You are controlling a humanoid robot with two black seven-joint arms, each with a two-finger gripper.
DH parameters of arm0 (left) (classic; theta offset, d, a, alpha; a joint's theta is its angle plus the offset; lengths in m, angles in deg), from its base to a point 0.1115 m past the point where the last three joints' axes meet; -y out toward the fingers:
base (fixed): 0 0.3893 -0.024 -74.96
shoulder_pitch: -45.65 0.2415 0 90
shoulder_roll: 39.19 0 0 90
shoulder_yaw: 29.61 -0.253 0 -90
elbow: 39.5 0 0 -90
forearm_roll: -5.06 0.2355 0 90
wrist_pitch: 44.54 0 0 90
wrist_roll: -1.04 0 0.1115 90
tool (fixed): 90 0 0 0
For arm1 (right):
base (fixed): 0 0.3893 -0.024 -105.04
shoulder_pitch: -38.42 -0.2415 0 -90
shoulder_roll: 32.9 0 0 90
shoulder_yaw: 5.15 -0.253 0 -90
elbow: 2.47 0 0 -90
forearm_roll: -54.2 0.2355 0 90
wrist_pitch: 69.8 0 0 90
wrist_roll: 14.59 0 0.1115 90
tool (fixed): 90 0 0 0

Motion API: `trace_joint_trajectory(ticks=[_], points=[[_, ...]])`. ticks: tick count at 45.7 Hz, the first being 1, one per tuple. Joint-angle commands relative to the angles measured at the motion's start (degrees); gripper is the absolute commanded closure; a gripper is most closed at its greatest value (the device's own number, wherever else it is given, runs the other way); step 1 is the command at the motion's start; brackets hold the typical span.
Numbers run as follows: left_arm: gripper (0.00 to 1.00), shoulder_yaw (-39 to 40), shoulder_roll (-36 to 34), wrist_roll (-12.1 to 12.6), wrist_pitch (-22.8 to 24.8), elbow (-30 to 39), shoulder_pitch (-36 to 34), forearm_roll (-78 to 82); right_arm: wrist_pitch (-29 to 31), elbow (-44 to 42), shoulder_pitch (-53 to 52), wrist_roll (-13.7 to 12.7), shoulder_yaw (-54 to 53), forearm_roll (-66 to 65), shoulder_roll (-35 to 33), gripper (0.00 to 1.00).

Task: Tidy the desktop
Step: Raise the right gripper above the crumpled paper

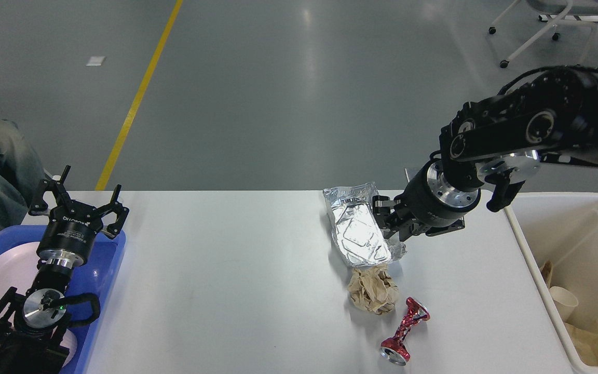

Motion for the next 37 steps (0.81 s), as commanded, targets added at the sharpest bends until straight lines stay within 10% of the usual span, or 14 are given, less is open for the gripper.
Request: trace_joint_trajectory(ticks=[1,6,10,37], points=[[0.04,0.00,0.00,0.00,0.00,0.00,0.00,0.00,11.55,0.04,-8.79,0.09,1.26,-0.78,-0.52,1.00],[0.04,0.00,0.00,0.00,0.00,0.00,0.00,0.00,17.28,0.04,-16.52,0.09,2.58,-0.78,-1.04,0.89],[0.04,0.00,0.00,0.00,0.00,0.00,0.00,0.00,15.62,-0.31,-20.83,0.00,3.72,-0.08,-1.04,0.00],[0.04,0.00,0.00,0.00,0.00,-0.08,0.00,0.00,13.69,-0.31,-17.60,0.00,5.14,0.10,-0.17,0.00]])
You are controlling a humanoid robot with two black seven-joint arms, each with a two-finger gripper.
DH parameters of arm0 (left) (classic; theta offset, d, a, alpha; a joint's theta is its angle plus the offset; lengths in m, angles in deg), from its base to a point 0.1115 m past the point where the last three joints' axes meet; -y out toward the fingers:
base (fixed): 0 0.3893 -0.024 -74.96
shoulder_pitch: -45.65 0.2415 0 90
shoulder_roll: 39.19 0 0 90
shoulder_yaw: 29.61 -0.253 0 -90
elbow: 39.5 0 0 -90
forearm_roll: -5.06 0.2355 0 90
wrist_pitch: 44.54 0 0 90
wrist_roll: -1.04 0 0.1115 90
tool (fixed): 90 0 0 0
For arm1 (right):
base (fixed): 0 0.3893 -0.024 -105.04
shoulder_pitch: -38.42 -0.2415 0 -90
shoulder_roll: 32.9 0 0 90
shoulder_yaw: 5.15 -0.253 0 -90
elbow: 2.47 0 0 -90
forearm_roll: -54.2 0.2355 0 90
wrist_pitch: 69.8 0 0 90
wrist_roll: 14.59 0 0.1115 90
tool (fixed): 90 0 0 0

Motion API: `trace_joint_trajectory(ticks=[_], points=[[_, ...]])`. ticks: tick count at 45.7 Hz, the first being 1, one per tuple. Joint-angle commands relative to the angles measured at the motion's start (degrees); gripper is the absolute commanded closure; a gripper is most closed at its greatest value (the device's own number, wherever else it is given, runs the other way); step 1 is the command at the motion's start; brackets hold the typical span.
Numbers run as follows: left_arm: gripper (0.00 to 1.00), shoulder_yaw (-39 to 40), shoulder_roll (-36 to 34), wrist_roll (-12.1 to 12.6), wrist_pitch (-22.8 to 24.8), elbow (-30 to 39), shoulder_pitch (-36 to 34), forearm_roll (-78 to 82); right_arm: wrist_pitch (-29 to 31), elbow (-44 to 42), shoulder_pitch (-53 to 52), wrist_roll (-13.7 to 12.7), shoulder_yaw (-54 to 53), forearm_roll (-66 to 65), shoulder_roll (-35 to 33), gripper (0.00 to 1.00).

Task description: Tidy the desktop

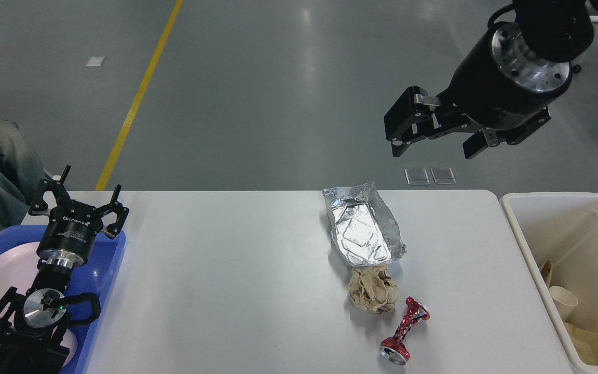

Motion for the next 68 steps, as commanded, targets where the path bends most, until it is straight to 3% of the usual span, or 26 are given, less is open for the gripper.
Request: trace_joint_trajectory(ticks=[1,7,15,22,46,65,68], points=[[0.04,0.00,0.00,0.00,0.00,0.03,0.00,0.00,-1.61,-0.26,5.73,0.00,-0.59,0.31,0.69,0.00],[0.04,0.00,0.00,0.00,0.00,0.03,0.00,0.00,-8.90,-0.61,14.52,0.00,-1.21,0.31,3.32,0.00],[0.04,0.00,0.00,0.00,0.00,0.03,0.00,0.00,-24.89,-4.03,31.38,0.00,-2.96,0.31,5.08,0.00],[0.04,0.00,0.00,0.00,0.00,0.03,0.00,0.00,-32.03,-7.81,44.22,0.00,-4.81,-1.27,8.07,0.00],[0.04,0.00,0.00,0.00,0.00,0.03,0.00,0.00,-33.88,-32.16,69.63,0.00,-7.80,-4.08,18.27,0.00],[0.04,0.00,0.00,0.00,0.00,0.03,0.00,0.00,-35.46,-37.79,75.97,0.00,-7.54,-9.44,18.71,0.00],[0.04,0.00,0.00,0.00,0.00,0.03,0.00,0.00,-35.55,-37.79,76.23,0.00,-7.54,-9.80,18.71,0.07]])
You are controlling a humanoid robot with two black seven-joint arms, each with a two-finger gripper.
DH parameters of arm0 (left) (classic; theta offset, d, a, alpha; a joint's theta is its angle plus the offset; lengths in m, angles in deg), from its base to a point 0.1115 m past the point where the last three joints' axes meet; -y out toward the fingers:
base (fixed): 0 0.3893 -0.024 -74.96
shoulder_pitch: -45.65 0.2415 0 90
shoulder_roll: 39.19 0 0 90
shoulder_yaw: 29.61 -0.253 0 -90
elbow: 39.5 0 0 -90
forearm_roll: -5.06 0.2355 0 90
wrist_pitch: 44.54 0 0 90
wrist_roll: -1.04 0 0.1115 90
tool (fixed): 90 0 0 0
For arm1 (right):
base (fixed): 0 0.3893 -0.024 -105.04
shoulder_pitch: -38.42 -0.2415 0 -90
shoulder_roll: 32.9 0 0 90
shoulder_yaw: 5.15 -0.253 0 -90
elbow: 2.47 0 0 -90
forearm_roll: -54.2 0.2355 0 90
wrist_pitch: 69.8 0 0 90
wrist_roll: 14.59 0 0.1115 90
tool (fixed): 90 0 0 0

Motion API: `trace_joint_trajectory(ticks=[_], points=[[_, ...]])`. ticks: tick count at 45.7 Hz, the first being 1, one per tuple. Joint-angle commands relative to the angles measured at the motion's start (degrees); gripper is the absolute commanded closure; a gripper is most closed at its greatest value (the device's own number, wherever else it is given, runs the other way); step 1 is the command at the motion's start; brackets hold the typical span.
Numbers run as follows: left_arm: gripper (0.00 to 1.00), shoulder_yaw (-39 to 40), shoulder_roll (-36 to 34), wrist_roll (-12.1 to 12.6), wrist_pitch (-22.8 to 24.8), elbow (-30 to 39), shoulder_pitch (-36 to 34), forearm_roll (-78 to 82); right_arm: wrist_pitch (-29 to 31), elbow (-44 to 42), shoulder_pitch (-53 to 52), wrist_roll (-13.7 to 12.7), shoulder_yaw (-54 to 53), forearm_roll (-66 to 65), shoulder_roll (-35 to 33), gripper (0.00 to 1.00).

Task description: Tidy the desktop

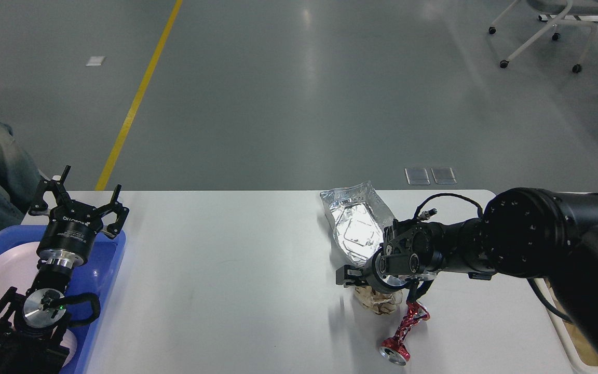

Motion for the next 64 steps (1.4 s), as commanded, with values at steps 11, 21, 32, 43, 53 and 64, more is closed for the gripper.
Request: trace_joint_trajectory(ticks=[11,21,32,43,53,64], points=[[0.04,0.00,0.00,0.00,0.00,0.01,0.00,0.00,0.32,0.26,0.42,-0.09,0.00,-1.34,0.00,0.71],[0.04,0.00,0.00,0.00,0.00,0.01,0.00,0.00,-0.21,0.53,0.51,-0.26,0.00,-0.20,0.00,1.00],[0.04,0.00,0.00,0.00,0.00,0.01,0.00,0.00,-0.91,0.53,0.16,-0.27,-0.18,1.03,-0.43,1.00],[0.04,0.00,0.00,0.00,0.00,0.01,0.00,0.00,-0.74,2.28,-1.07,-0.09,-0.18,4.02,-0.70,1.00],[0.04,0.00,0.00,0.00,0.00,0.01,0.00,0.00,3.03,10.89,-7.92,0.17,-0.18,4.38,-3.42,1.00],[0.04,0.00,0.00,0.00,0.00,-0.08,0.00,0.00,10.07,24.24,-25.05,0.26,-0.18,4.81,-10.36,1.00]])
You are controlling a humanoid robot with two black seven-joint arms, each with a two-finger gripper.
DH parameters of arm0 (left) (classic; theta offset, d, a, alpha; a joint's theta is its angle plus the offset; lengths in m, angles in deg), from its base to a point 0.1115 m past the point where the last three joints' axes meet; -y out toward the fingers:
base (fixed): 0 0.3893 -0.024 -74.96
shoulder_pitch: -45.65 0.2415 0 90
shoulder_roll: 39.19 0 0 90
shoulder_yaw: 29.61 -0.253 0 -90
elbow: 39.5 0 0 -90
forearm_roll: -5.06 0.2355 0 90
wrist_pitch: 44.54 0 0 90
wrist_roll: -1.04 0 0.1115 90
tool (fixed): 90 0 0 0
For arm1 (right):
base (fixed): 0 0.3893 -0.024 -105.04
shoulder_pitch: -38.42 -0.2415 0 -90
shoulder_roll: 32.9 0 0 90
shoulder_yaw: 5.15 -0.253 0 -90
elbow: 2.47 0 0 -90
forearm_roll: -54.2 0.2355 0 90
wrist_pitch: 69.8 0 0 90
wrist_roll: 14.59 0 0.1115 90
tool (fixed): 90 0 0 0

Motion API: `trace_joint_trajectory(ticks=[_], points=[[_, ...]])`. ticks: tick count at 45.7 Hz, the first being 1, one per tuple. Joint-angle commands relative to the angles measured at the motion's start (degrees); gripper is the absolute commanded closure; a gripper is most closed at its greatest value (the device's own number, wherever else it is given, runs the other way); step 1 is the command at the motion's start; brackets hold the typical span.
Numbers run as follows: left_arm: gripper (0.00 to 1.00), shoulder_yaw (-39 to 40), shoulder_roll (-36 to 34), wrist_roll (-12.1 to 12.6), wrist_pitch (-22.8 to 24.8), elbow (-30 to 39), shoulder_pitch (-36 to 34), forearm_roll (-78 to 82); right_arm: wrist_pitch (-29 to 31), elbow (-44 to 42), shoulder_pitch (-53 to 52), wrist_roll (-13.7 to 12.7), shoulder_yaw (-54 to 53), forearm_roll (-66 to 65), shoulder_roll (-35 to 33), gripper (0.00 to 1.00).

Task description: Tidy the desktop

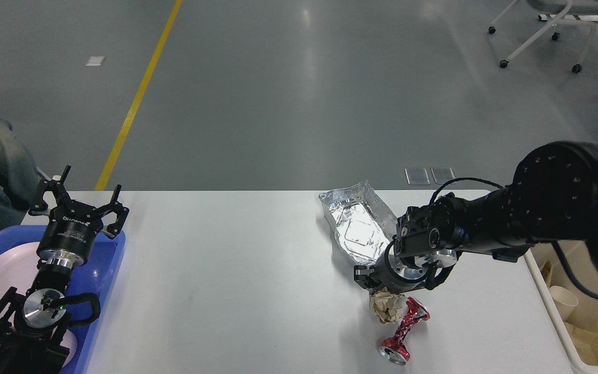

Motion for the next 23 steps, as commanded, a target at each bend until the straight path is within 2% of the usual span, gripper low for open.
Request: trace_joint_trajectory(ticks=[1,10,17,23], points=[[0.04,0.00,0.00,0.00,0.00,0.00,0.00,0.00,3.29,7.71,-10.15,-0.11,0.02,0.13,-4.51,1.00],[0.04,0.00,0.00,0.00,0.00,0.00,0.00,0.00,8.73,18.52,-27.20,-0.29,1.77,0.39,-9.62,1.00],[0.04,0.00,0.00,0.00,0.00,0.00,0.00,0.00,14.71,23.36,-38.53,-0.29,4.84,0.65,-11.11,1.00],[0.04,0.00,0.00,0.00,0.00,0.00,0.00,0.00,16.21,26.26,-46.80,-0.37,9.50,1.97,-11.38,1.00]])
